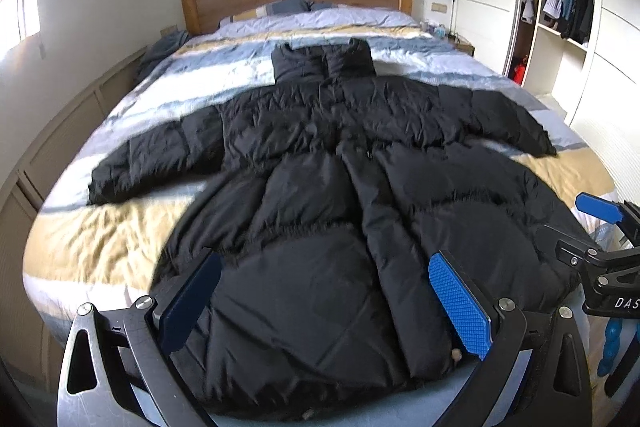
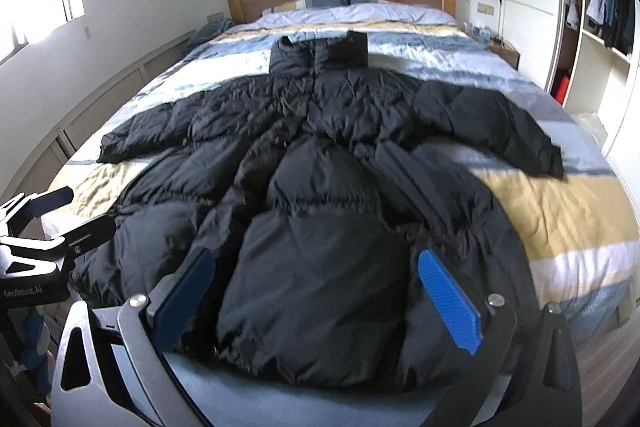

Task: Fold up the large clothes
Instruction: 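Move the right tool to the coat sleeve nearest it and grasp the cuff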

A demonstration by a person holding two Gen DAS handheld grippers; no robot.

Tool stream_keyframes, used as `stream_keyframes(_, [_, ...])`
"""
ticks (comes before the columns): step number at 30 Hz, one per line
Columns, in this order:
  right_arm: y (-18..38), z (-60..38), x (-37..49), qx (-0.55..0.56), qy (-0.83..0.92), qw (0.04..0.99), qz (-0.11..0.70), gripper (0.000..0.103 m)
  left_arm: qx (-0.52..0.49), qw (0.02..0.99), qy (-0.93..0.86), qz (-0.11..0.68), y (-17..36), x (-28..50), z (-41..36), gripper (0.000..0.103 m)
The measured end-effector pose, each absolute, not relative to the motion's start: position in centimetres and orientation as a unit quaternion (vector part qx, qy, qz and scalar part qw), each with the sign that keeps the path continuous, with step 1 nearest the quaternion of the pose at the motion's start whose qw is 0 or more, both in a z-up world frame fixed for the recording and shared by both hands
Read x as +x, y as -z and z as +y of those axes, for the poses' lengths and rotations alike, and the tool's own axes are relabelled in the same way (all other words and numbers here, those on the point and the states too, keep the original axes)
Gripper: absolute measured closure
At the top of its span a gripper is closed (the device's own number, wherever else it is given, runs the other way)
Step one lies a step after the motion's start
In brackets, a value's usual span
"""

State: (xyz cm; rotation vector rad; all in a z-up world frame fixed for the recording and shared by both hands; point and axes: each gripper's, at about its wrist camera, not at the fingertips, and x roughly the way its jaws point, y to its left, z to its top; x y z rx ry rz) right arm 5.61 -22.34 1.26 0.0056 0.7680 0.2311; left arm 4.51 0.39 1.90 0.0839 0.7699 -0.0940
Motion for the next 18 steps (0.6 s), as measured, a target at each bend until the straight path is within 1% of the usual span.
stream_keyframes(4, [-3.2,-22.9,7.4,0.015,-0.119,0.924,0.363,0.0,0.035,0.933,0.042,0.355,-4.0,6.1,1.9,0.001])
stream_keyframes(7, [-4.9,-23.9,9.2,0.026,-0.113,0.93,0.349,0.0,0.024,0.932,0.042,0.359,-5.1,8.1,3.2,0.001])
stream_keyframes(10, [-6.8,-25.1,11.7,0.043,-0.104,0.937,0.33,0.0,0.013,0.931,0.031,0.363,-6.1,10.3,4.6,0.001])
stream_keyframes(14, [-9.3,-27.6,15.7,0.074,-0.085,0.946,0.303,0.0,-0.005,0.939,0.008,0.345,-8.3,13.0,6.8,0.001])
stream_keyframes(18, [-9.9,-31.2,19.4,0.117,-0.053,0.951,0.282,0.0,-0.015,0.945,-0.022,0.325,-10.0,15.4,8.8,0.001])
